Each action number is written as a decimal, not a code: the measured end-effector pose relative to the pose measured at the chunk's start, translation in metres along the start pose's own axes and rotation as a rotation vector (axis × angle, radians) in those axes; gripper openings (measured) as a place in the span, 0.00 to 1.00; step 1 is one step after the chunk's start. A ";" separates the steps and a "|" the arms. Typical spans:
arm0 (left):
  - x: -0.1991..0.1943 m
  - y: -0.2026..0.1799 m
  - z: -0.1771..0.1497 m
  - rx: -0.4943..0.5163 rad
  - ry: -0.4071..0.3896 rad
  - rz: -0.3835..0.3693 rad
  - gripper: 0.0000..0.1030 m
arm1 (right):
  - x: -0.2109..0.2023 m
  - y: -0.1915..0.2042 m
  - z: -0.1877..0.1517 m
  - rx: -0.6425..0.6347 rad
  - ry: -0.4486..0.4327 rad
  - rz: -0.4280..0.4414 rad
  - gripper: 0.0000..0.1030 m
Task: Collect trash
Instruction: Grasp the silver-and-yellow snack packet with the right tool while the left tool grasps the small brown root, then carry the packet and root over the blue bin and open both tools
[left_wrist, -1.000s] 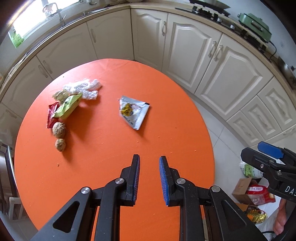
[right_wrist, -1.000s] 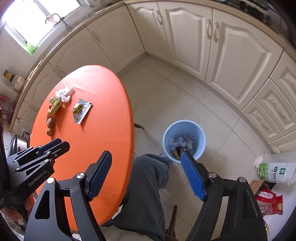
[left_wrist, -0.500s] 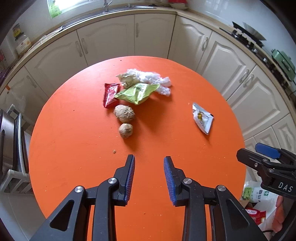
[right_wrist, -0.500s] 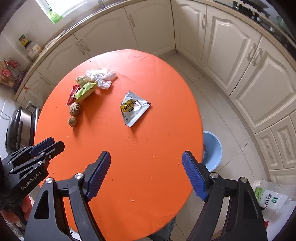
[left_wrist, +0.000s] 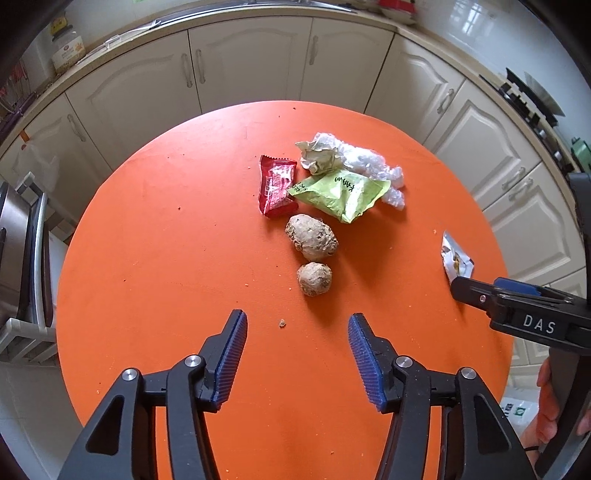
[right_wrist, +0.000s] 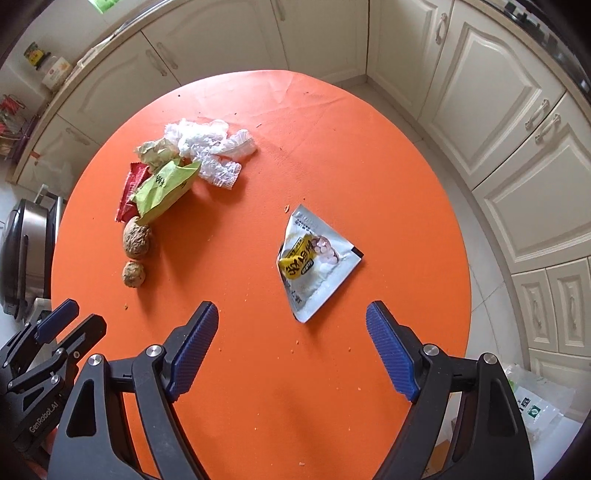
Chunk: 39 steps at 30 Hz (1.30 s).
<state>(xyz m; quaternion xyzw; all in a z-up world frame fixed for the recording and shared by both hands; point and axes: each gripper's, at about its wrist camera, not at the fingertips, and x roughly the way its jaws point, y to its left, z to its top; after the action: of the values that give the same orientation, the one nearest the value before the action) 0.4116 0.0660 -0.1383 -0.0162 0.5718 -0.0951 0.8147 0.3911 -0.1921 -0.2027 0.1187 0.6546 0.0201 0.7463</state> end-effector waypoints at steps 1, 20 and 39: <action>0.003 0.001 0.003 -0.004 0.006 -0.003 0.51 | 0.004 0.001 0.004 -0.001 0.007 -0.006 0.81; 0.067 -0.002 0.028 -0.037 0.070 -0.039 0.41 | 0.025 0.005 0.010 -0.121 -0.007 -0.047 0.17; 0.045 -0.042 0.010 0.034 0.037 -0.054 0.20 | -0.007 -0.025 -0.020 -0.057 -0.043 0.037 0.16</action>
<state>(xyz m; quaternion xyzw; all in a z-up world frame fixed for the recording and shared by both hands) 0.4299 0.0166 -0.1707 -0.0160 0.5845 -0.1268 0.8012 0.3671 -0.2147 -0.2031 0.1098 0.6351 0.0499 0.7629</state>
